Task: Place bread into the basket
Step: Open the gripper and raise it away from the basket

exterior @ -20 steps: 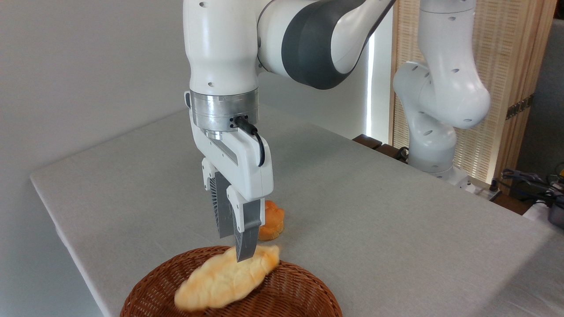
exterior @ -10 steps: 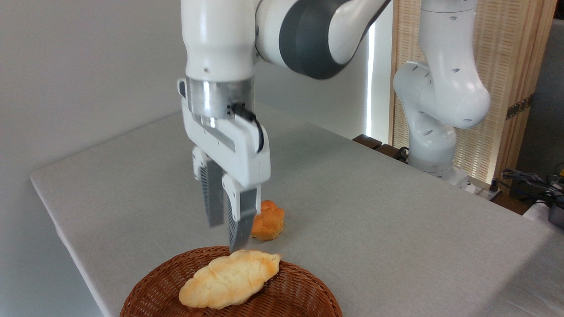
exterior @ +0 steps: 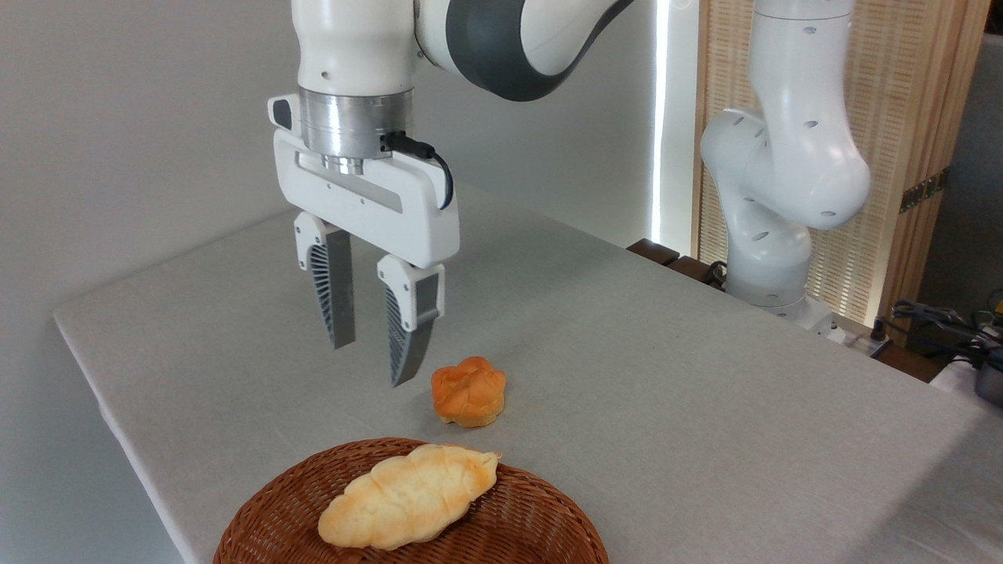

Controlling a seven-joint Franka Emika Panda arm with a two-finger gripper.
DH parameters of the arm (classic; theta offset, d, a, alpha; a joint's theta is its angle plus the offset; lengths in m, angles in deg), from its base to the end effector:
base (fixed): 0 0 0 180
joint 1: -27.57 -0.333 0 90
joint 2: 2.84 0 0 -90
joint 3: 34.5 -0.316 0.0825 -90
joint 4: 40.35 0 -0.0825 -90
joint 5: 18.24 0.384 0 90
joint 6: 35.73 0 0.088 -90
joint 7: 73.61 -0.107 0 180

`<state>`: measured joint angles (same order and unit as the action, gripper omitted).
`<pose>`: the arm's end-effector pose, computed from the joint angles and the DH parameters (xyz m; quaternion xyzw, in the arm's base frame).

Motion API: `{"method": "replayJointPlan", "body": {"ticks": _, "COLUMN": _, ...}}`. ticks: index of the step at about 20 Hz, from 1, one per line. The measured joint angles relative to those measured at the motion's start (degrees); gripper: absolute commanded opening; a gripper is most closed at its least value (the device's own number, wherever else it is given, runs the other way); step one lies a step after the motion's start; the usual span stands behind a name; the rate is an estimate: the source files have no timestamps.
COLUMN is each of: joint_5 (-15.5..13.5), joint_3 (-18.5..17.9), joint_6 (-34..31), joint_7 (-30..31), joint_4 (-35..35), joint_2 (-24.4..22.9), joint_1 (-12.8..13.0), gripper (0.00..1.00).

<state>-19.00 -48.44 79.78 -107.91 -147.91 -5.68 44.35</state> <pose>0.5653 -0.0264 0.5455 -0.9446 0.3145 -0.0931 0.0136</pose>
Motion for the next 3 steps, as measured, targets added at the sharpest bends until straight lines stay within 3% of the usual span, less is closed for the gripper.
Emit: {"method": "replayJointPlan", "body": {"ticks": 3, "joint_5": 0.00, "joint_3": -0.25, "joint_6": -1.16, "joint_7": 0.00, "joint_4": -0.01, "joint_2": 0.00, "joint_1": -0.17, "gripper": 1.00}}
